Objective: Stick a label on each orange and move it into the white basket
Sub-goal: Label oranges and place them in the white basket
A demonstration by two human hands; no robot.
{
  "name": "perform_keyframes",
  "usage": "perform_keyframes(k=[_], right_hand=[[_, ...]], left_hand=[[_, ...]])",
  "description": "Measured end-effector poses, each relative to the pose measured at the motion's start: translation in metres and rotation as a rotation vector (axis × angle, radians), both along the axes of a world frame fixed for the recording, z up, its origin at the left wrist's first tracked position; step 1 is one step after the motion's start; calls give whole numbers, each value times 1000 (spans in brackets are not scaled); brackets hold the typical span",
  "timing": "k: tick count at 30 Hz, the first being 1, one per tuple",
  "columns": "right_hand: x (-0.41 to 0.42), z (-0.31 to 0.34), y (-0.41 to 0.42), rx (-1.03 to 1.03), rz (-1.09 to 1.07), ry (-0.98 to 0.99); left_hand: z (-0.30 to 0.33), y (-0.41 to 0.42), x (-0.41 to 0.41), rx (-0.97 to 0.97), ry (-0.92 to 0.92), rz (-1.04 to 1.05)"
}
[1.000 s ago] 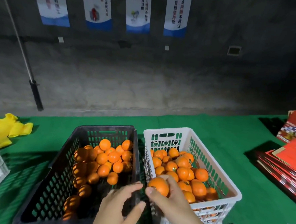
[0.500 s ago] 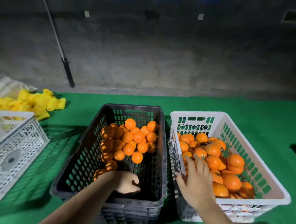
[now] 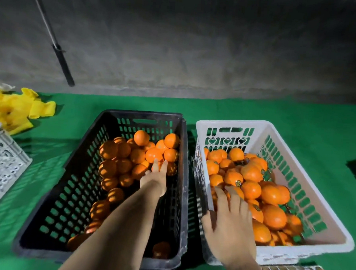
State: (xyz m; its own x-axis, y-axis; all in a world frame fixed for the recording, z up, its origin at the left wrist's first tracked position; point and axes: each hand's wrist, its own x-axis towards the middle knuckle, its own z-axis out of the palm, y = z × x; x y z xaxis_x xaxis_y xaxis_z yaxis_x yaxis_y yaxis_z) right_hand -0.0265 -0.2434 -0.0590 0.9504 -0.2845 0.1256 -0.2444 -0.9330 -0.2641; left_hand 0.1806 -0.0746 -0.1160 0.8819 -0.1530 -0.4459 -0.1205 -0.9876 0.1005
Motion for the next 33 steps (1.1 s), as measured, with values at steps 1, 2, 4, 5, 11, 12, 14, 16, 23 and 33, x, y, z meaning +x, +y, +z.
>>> perform_keyframes(k=[1, 2, 4, 5, 11, 12, 14, 16, 23, 33], right_hand=[[1, -1, -1, 7, 2, 0], [1, -1, -2, 13, 4, 2], [2, -2, -3, 13, 8, 3], [2, -2, -3, 13, 13, 1], [1, -4, -4, 23, 1, -25], [1, -4, -4, 28, -5, -34], [0, 0, 0, 38, -3, -57], [-1, 1, 0, 34, -6, -59], [-14, 0, -1, 55, 73, -176], [-134, -65, 1, 356, 78, -388]], left_hand=[[-6, -4, 4, -2, -12, 12], [-11, -6, 8, 13, -36, 8], [-19, -7, 14, 59, -134, -44], [-22, -7, 15, 71, -168, -77], [3, -1, 13, 18, -87, -179], [14, 1, 9, -49, -88, -159], [37, 11, -3, -216, -130, -100], [63, 22, -24, -463, -179, 24], [101, 38, -199, -1217, -496, 130], [-3, 39, -340, -1201, 81, -60]])
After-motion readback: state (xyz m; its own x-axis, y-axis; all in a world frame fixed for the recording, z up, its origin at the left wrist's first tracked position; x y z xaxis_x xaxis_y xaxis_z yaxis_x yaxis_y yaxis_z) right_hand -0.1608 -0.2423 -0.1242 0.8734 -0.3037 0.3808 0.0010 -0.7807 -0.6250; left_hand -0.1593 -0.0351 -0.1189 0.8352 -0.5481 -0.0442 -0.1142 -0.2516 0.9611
